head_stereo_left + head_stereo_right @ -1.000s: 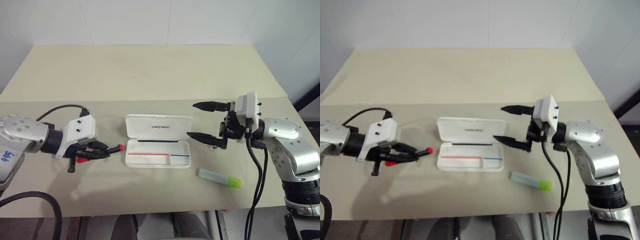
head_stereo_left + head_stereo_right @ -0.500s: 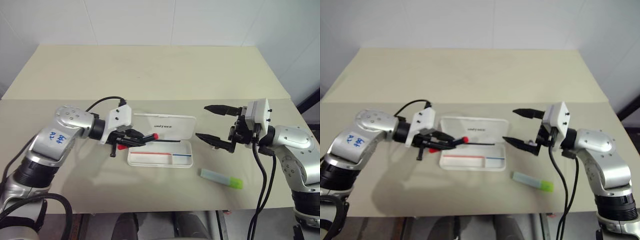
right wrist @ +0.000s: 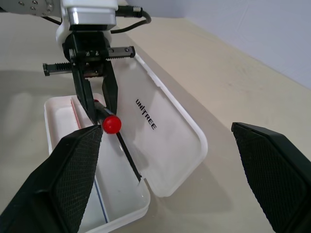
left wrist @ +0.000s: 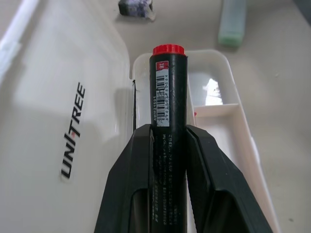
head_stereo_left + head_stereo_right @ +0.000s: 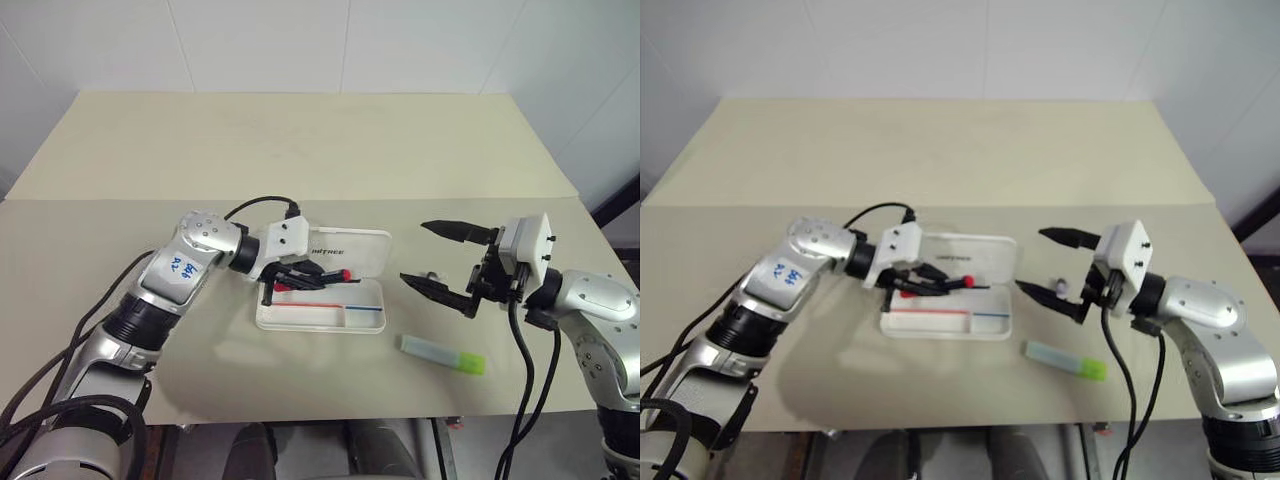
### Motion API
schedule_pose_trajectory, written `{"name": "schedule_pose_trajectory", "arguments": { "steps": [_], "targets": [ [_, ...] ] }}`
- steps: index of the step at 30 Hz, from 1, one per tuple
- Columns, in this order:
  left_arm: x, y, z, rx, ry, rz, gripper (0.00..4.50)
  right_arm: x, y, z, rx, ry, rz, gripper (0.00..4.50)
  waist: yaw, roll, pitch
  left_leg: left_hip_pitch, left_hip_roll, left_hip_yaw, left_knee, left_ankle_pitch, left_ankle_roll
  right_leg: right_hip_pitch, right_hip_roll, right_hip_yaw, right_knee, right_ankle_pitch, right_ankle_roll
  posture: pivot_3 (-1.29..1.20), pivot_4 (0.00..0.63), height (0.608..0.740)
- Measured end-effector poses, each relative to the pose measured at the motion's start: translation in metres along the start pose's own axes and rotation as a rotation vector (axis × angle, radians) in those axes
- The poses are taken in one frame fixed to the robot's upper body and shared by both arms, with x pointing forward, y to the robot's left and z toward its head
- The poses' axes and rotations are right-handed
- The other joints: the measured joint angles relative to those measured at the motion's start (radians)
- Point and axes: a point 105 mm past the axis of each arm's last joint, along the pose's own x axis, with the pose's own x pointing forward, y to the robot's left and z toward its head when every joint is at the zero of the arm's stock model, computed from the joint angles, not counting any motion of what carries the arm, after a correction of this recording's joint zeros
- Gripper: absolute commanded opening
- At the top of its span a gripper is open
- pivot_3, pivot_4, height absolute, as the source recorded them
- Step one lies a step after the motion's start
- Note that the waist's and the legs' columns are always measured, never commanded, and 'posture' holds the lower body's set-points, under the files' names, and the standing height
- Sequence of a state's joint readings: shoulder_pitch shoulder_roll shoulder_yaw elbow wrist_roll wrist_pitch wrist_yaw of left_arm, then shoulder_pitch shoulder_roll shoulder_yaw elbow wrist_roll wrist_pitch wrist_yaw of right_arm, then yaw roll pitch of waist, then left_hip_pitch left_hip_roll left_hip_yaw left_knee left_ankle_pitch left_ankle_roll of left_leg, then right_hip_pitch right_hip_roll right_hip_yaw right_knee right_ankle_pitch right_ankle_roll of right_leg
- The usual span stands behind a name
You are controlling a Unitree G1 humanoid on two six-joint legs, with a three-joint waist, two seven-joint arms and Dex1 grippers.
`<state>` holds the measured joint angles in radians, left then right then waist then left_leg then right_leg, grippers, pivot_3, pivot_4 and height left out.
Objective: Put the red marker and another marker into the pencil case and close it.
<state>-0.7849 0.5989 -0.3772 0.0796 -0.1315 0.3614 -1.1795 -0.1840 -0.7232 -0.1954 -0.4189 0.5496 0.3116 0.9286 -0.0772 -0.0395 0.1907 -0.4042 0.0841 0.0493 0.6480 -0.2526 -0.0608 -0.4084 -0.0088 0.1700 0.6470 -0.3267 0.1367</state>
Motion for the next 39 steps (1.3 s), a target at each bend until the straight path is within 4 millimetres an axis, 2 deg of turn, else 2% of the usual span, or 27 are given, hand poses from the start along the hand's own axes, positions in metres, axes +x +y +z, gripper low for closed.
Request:
{"name": "schedule_pose_trajectory", "arguments": {
  "steps": [3, 6, 10, 15, 18, 20, 22, 23, 27, 29, 34, 39],
  "targets": [
    [0.008, -0.001, -0.002, -0.002, 0.007, -0.018, 1.54, -0.001, -0.001, 0.002, -0.009, -0.003, -0.013, 4.50, 0.000, 0.000, 0.000, 0.000, 0.000, 0.000, 0.000, 0.000, 0.000, 0.000, 0.000, 0.000, 0.000, 0.000, 0.000, 0.00, 0.150, 0.740],
    [0.016, 0.001, 0.005, 0.003, -0.023, -0.020, 2.49, -0.001, -0.002, 0.002, -0.009, -0.003, -0.024, 4.50, 0.003, 0.000, 0.000, 0.000, 0.000, 0.000, 0.000, 0.000, 0.000, 0.000, 0.000, 0.000, 0.000, 0.000, 0.000, 0.00, 0.150, 0.740],
    [0.021, 0.004, 0.016, -0.002, -0.074, -0.012, 2.49, -0.001, -0.002, 0.002, -0.009, -0.003, -0.028, 4.50, 0.002, 0.000, 0.000, 0.000, 0.000, 0.000, 0.000, 0.000, 0.000, 0.000, 0.000, 0.000, 0.000, 0.000, 0.000, 0.00, 0.150, 0.740],
    [0.015, -0.002, 0.045, 0.004, -0.214, -0.037, 2.49, -0.001, -0.003, 0.002, -0.006, 0.005, -0.025, 4.50, 0.001, 0.000, 0.000, 0.000, 0.000, -0.001, 0.000, 0.000, 0.000, 0.000, 0.000, 0.000, 0.000, 0.000, 0.000, 0.00, 0.150, 0.740],
    [0.006, -0.015, 0.053, 0.023, -0.277, -0.100, 3.07, -0.001, -0.005, 0.001, 0.004, 0.036, -0.014, 4.50, -0.003, 0.000, 0.000, 0.000, 0.000, -0.001, -0.001, 0.000, 0.000, 0.000, 0.000, 0.000, 0.000, 0.000, 0.000, 0.00, 0.150, 0.740],
    [-0.002, -0.027, 0.049, 0.016, -0.307, -0.153, 3.67, -0.007, -0.006, -0.004, 0.015, 0.118, 0.003, 4.50, -0.003, 0.001, 0.000, 0.000, 0.000, -0.001, -0.001, 0.000, 0.000, 0.000, 0.000, 0.000, 0.000, 0.000, 0.000, 0.00, 0.150, 0.740],
    [-0.009, -0.031, 0.044, 0.005, -0.321, -0.162, 4.37, -0.013, -0.006, -0.010, 0.034, 0.180, 0.017, 4.50, -0.001, 0.001, 0.000, 0.000, 0.000, -0.001, 0.000, 0.000, 0.000, 0.000, 0.000, 0.000, 0.000, 0.000, 0.000, 0.00, 0.150, 0.740],
    [-0.013, -0.034, 0.042, 0.011, -0.321, -0.163, 4.48, -0.015, -0.005, -0.013, 0.050, 0.209, 0.021, 4.50, -0.001, 0.001, 0.000, 0.000, 0.000, -0.001, 0.000, 0.000, 0.000, 0.000, 0.000, 0.000, 0.000, 0.000, 0.000, 0.00, 0.150, 0.740],
    [-0.031, -0.039, 0.032, 0.041, -0.346, -0.135, 4.48, -0.028, -0.007, -0.024, 0.111, 0.356, -0.003, 4.50, 0.000, 0.001, 0.000, 0.000, 0.000, -0.001, 0.000, 0.000, 0.000, 0.000, -0.001, 0.000, 0.000, 0.000, 0.000, 0.00, 0.150, 0.740],
    [-0.042, -0.036, 0.030, 0.064, -0.384, -0.081, 4.48, -0.034, -0.006, -0.024, 0.137, 0.412, -0.017, 4.50, 0.001, 0.000, 0.000, 0.000, 0.000, -0.001, 0.000, 0.000, 0.000, 0.000, -0.001, 0.000, 0.000, 0.000, 0.000, 0.00, 0.150, 0.740],
    [-0.075, -0.030, 0.018, 0.033, -0.404, 0.039, 4.48, -0.048, 0.012, -0.019, 0.171, 0.485, 0.011, 4.50, 0.002, 0.000, 0.000, 0.000, 0.000, -0.002, -0.001, 0.000, 0.001, 0.000, -0.001, 0.000, -0.001, 0.000, 0.000, 0.00, 0.150, 0.740],
    [-0.079, -0.034, 0.010, 0.030, -0.413, 0.062, 4.48, -0.070, 0.019, -0.023, 0.221, 0.602, -0.017, 4.50, 0.008, 0.000, 0.000, 0.000, 0.000, -0.001, 0.000, 0.000, 0.001, 0.001, -0.001, 0.000, -0.003, 0.000, 0.000, 0.00, 0.150, 0.740]
  ]
}}
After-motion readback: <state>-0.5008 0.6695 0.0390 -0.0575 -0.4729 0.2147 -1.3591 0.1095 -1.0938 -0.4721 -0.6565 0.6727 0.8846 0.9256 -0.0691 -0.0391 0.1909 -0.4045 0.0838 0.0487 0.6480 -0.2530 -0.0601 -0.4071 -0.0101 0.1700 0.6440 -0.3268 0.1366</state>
